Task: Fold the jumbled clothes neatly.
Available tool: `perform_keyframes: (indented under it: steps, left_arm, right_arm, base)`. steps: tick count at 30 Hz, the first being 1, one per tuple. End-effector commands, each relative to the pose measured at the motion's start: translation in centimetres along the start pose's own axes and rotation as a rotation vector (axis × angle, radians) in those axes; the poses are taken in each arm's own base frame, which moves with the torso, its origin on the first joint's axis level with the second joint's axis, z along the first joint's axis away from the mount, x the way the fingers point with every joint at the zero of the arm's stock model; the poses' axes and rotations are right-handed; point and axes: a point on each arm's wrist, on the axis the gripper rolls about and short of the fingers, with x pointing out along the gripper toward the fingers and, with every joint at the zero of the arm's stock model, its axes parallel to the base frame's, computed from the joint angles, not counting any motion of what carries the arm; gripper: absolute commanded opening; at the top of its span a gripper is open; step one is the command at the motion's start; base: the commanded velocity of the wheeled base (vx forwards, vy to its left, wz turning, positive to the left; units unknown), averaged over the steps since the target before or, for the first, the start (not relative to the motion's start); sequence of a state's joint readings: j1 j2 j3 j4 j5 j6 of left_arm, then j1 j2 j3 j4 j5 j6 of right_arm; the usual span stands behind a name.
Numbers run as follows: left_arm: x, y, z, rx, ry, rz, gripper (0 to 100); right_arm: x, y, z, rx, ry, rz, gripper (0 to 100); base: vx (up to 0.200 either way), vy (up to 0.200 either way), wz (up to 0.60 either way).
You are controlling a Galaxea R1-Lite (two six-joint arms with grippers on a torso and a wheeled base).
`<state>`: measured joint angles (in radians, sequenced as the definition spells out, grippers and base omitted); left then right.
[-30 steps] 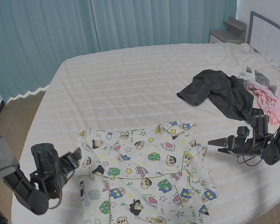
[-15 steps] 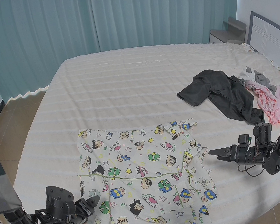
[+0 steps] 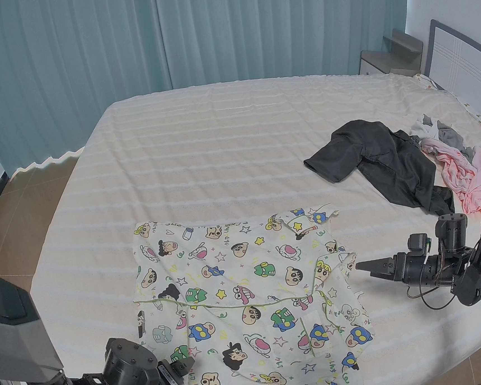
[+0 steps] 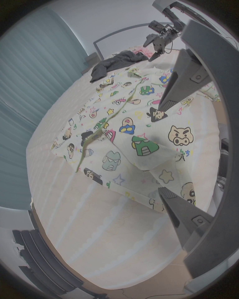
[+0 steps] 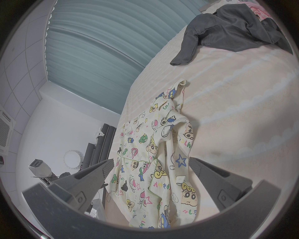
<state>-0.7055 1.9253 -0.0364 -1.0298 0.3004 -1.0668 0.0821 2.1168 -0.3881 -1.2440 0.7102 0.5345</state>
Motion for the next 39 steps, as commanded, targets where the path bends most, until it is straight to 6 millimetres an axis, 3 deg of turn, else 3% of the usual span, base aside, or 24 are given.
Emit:
perform_keyframes:
  steps: [1,13,19,20,28,39]
  left_arm:
    - [1.6,0.2,-0.8,0.003,0.03,0.057,100]
    - [3.0,-1.0,0.8,-0.057,-0.037,0.036,100]
    - [3.6,-0.7,0.5,-0.053,-0.024,0.063,100]
    - [3.9,-0.6,0.4,-0.05,-0.017,0.076,0]
    - [4.1,-0.3,0.4,-0.051,-0.016,0.091,0]
    - [3.6,0.8,3.7,-0.093,-0.145,0.124,0]
  right_arm:
    - [-0.1,0.2,0.1,-0.004,-0.004,0.003,100]
    - [-0.3,0.4,0.0,-0.023,-0.023,0.015,100]
    - [-0.3,0.4,0.1,-0.022,-0.025,0.016,100]
    - [-0.3,0.4,0.1,-0.023,-0.026,0.016,100]
    - [-0.3,0.4,0.1,-0.021,-0.025,0.016,100]
    - [-0.3,0.4,0.0,-0.019,-0.023,0.015,100]
  base:
    - [0.0,0.0,0.0]
    - [0.0,0.0,0.0]
    - [0.0,0.0,0.0]
    - [0.0,0.0,0.0]
    - [0.0,0.0,0.0]
    - [0.0,0.0,0.0]
